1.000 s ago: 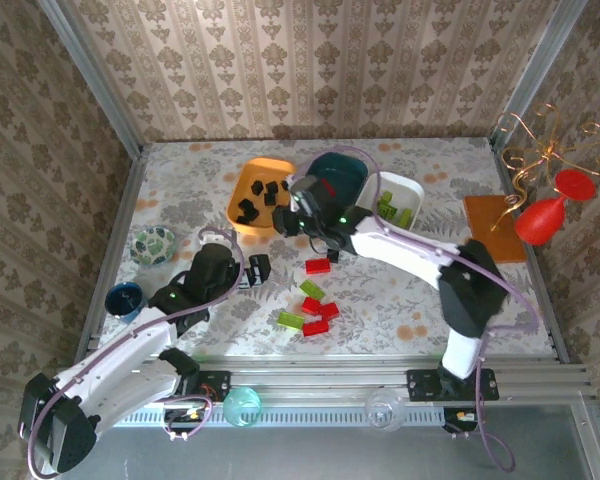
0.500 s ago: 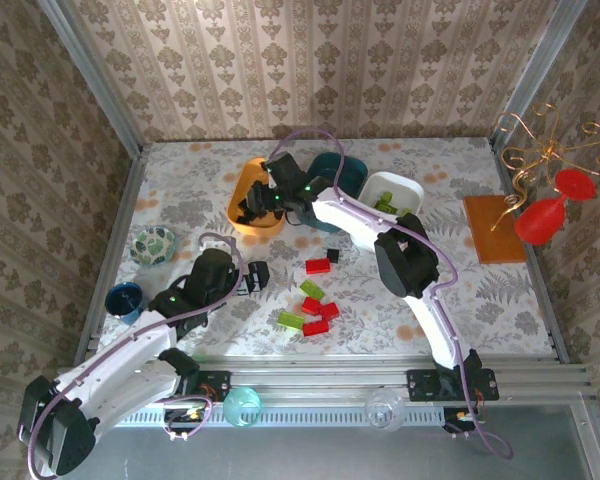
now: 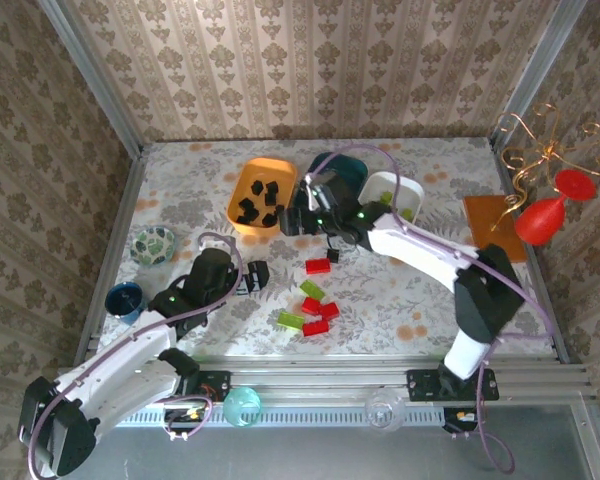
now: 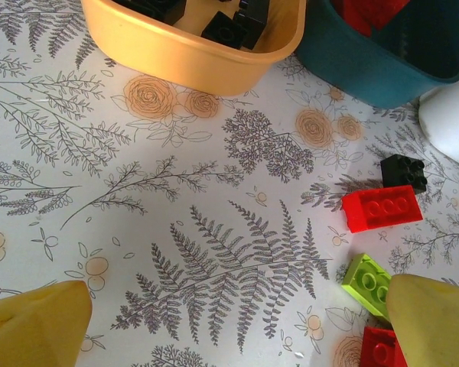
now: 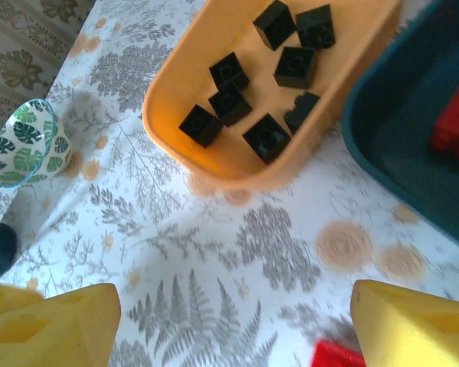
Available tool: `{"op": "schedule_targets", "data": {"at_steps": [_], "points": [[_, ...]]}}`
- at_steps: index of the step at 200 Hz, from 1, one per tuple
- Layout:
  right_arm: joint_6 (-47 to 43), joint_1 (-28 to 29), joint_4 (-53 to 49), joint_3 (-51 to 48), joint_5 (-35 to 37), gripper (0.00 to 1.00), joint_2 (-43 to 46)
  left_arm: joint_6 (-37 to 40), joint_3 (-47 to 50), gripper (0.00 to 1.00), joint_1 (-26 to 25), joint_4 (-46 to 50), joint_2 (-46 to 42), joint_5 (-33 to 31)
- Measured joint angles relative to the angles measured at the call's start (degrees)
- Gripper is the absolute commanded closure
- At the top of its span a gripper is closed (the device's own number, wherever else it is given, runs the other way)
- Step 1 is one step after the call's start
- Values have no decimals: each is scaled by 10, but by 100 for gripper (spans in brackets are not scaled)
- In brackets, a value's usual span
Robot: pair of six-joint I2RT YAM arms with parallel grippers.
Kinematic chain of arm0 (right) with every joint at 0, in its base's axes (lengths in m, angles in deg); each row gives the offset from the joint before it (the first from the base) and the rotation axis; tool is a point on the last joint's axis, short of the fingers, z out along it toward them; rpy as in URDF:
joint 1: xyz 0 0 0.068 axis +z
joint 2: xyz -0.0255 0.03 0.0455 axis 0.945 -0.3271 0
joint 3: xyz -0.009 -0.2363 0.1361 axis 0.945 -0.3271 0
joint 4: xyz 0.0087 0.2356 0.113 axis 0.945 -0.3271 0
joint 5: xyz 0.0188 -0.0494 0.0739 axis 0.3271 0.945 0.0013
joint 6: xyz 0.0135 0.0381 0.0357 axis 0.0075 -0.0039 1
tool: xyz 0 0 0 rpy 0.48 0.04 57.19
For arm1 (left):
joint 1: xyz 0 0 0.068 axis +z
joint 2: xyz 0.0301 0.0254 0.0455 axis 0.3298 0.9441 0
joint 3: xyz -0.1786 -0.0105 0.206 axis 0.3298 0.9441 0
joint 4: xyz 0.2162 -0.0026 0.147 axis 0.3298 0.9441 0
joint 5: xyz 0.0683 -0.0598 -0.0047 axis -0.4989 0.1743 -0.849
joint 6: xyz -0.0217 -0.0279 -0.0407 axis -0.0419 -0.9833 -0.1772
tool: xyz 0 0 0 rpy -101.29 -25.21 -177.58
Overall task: Sort the legos into containers by color
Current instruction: Pick up the lego from the center of the table.
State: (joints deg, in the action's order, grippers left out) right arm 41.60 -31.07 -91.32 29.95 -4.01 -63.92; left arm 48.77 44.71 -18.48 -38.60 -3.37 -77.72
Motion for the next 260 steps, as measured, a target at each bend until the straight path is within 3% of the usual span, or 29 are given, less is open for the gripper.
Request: {"op": "schedule_targets", "data": {"at_steps": [21, 36, 78, 173, 228, 260], "points": [[13, 15, -14, -70, 33, 12, 58, 0, 0, 0, 0, -10, 15, 3], [26, 31, -31, -107, 65, 0, 74, 0, 0, 0, 3, -17, 28, 7], [67, 70, -62, -155, 132, 0, 63, 0, 0, 0, 4, -30, 43, 15], [116, 85, -63, -91, 179, 0, -95, -9, 7, 0, 4, -43, 43, 20], [128, 72, -56, -68, 182, 13, -137, -11, 8, 0, 8, -43, 42, 19], [127, 67, -57, -67, 183, 28, -143, -11, 8, 0, 11, -43, 41, 20]]}}
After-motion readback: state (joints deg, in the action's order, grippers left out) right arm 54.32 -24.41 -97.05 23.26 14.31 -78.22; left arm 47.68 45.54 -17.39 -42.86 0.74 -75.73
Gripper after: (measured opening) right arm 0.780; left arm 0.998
